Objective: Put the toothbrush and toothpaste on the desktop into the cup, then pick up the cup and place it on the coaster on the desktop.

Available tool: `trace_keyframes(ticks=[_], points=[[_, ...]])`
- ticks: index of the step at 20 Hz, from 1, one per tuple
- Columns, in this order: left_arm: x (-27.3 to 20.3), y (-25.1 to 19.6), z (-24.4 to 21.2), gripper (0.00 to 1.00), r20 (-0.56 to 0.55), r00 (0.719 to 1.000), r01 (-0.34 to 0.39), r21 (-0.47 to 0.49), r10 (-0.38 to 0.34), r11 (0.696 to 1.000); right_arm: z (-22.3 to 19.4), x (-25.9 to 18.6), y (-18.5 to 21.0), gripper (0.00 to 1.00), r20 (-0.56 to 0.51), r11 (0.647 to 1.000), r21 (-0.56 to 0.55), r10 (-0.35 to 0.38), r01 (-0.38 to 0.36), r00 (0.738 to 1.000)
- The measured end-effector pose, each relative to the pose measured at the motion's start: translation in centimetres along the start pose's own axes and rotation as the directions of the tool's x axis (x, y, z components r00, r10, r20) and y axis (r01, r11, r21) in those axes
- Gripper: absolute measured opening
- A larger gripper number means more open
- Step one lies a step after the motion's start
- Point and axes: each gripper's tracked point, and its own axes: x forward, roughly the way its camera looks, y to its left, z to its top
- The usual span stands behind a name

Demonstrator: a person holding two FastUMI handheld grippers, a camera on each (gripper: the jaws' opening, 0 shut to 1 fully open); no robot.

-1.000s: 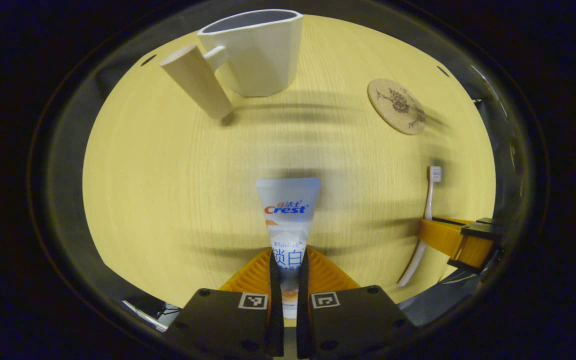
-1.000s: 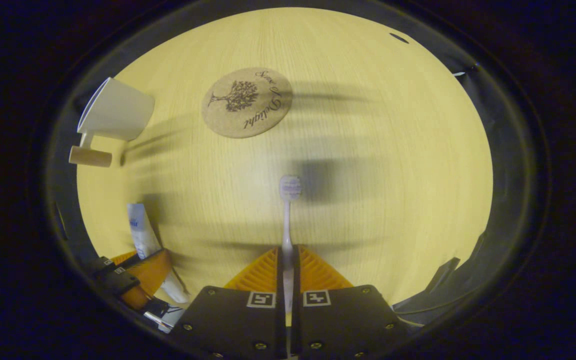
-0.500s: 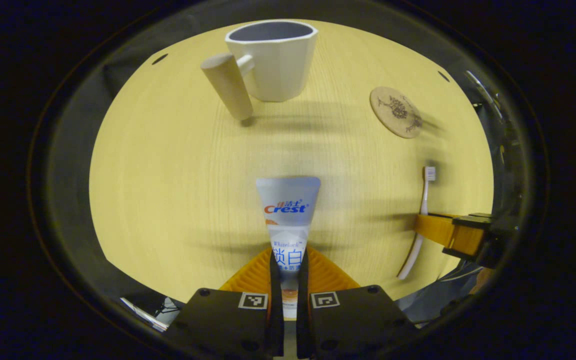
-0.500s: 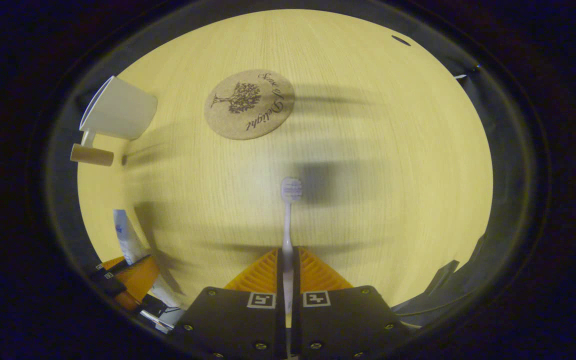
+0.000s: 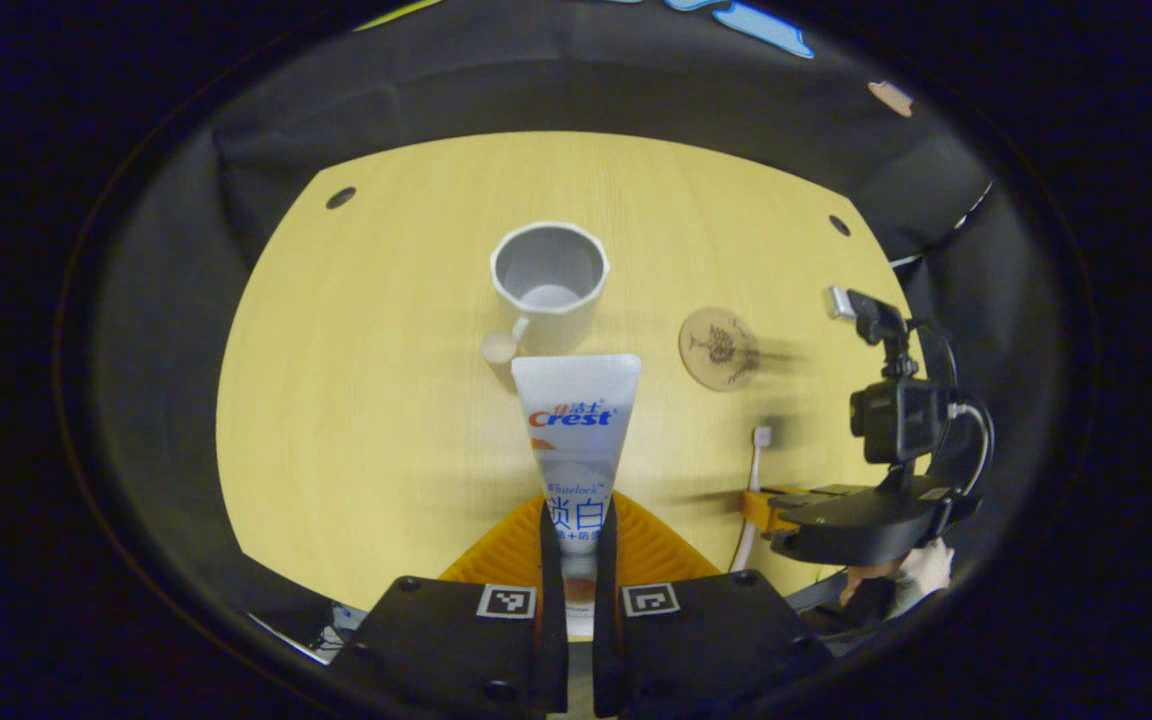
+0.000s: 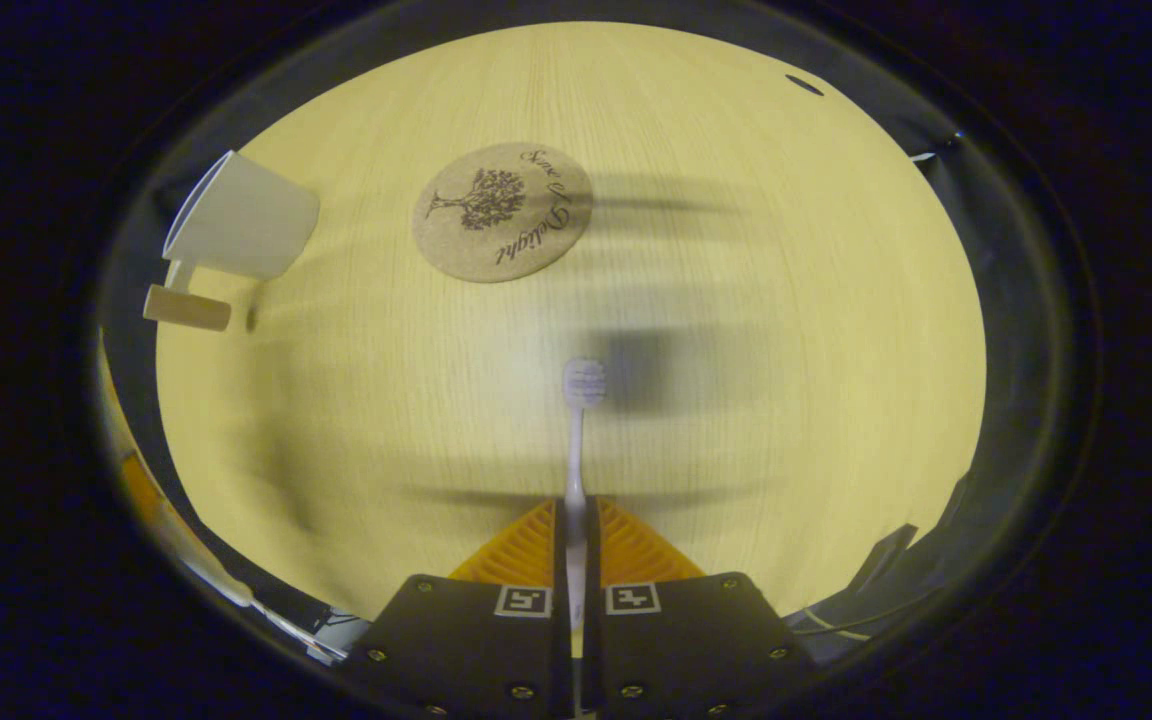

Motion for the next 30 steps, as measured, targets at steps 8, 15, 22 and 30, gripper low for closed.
trace_keyframes(ticks=[8,15,22,30], points=[[-1.6,2.4,12.7,0.17,0.158,0.987,-0.031,0.005,0.03,1.0,0.1,0.2,-0.1,0.05,0.009,1.0,0.008,-0.015,0.015,1.0],[2.3,3.3,18.7,0.17,0.212,0.976,-0.058,0.054,0.046,0.997,0.1,0.3,-0.1,0.05,0.021,1.0,0.021,-0.019,0.019,1.0],[6.7,2.5,20.4,0.17,0.25,0.968,0.009,-0.016,-0.004,1.0,0.1,0.2,-0.2,0.05,0.044,1.0,0.021,-0.01,0.009,0.999],[8.0,3.2,20.8,0.19,0.399,0.917,0.04,-0.082,-0.004,0.996,0.1,0.3,-0.2,0.05,0.052,1.0,0.025,-0.012,0.011,0.999]])
